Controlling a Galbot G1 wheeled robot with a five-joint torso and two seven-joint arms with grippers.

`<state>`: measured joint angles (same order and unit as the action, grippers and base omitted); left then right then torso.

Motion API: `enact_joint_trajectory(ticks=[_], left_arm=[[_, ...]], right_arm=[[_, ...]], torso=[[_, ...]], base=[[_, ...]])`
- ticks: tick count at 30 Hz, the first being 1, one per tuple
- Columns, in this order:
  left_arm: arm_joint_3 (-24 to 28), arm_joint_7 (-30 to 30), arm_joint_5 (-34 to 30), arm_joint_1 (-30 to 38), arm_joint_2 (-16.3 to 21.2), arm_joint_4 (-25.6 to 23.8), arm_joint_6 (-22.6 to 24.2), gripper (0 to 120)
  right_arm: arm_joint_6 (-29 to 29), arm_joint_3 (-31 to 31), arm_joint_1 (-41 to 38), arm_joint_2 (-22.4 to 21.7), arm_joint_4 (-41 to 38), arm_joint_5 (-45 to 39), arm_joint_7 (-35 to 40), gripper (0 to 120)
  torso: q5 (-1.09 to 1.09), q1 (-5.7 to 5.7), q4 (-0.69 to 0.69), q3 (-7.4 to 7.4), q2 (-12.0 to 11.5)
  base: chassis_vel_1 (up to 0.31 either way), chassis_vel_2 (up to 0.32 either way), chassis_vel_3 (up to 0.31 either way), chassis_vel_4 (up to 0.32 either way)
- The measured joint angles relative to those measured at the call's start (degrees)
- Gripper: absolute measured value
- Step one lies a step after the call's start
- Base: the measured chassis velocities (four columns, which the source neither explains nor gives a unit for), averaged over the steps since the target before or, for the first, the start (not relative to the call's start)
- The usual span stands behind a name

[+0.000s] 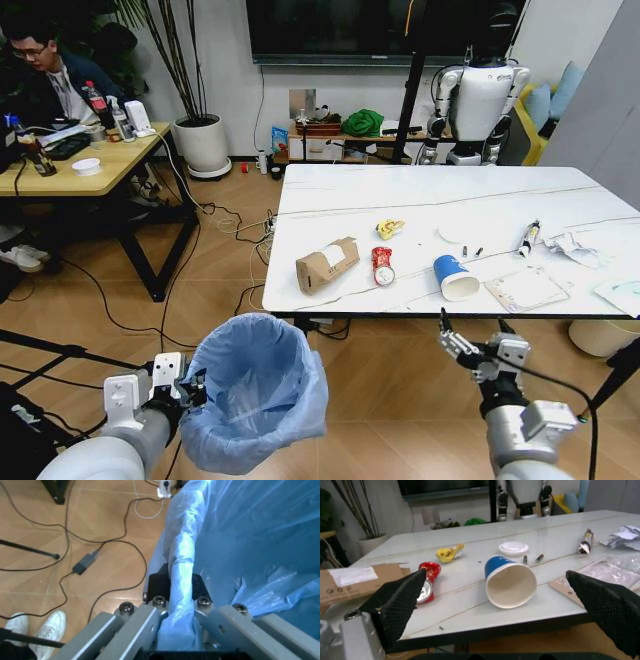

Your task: Pick up the trash bin and place the trash from the table into it.

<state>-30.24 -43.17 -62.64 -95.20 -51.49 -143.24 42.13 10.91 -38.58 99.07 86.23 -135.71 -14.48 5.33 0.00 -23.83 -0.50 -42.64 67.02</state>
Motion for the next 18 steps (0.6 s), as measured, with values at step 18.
enact_joint_trajectory(ticks=[18], left_arm=[[0.99,1.63,-0.97,0.55,2.13,0.00,0.00,0]], right_arm=[[12.71,1.96,-16.66,-20.62,2.82,-22.27,8.94,100]], torso=[[0.00,0.22,0.01,0.26,-0.46]], base=[[0.000,0.000,0.000,0.000]])
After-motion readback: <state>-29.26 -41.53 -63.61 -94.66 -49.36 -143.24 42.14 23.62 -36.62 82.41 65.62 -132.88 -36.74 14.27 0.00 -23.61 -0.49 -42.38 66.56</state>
